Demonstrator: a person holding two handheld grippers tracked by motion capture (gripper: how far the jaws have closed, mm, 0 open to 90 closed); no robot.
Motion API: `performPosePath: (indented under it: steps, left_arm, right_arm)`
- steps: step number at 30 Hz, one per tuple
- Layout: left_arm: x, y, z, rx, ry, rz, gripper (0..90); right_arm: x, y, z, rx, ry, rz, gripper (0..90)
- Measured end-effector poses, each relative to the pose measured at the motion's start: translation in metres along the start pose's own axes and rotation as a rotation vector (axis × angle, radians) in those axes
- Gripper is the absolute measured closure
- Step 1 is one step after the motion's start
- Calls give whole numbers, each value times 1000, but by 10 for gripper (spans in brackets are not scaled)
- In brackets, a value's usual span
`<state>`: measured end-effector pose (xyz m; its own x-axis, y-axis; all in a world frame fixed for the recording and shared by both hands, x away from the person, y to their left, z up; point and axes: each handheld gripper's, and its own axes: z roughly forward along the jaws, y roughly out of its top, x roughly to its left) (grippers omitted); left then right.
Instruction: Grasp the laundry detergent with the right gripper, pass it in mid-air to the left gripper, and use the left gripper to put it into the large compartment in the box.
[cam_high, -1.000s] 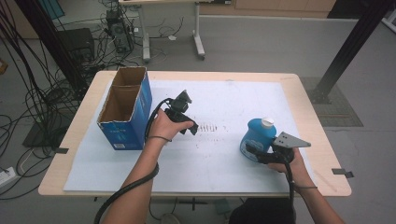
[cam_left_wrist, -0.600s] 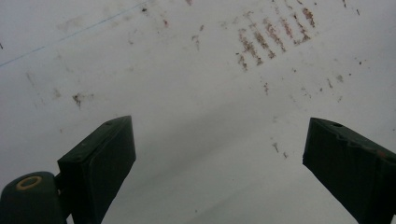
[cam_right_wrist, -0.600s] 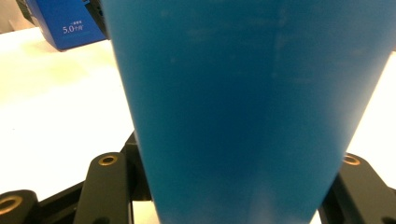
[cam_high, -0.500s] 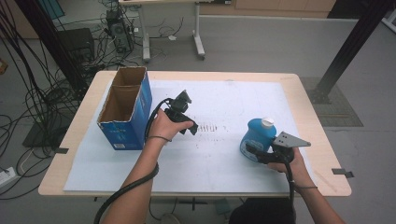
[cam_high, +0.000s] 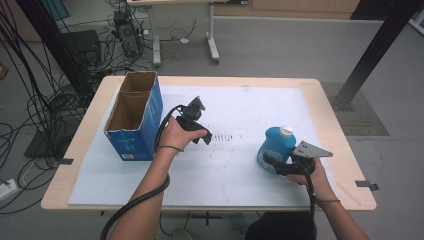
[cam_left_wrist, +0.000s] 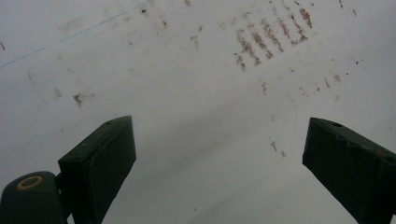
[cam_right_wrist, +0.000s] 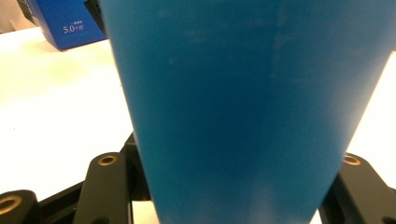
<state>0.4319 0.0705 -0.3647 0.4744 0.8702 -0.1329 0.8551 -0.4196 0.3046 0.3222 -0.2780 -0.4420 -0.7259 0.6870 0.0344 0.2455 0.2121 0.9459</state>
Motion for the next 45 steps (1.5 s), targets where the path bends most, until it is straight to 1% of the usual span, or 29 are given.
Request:
performPosePath:
  steps: [25, 36, 45]
  left_arm:
    - [0, 0, -2, -3, 0, 2, 99]
    - [2, -1, -2, -2, 3, -1, 99]
    - [0, 0, -5, -5, 2, 7, 99]
  right_arm:
    - [0, 0, 0, -3, -2, -12, 420]
    - [0, -1, 0, -7, 3, -7, 421]
    - [0, -1, 0, -7, -2, -9, 426]
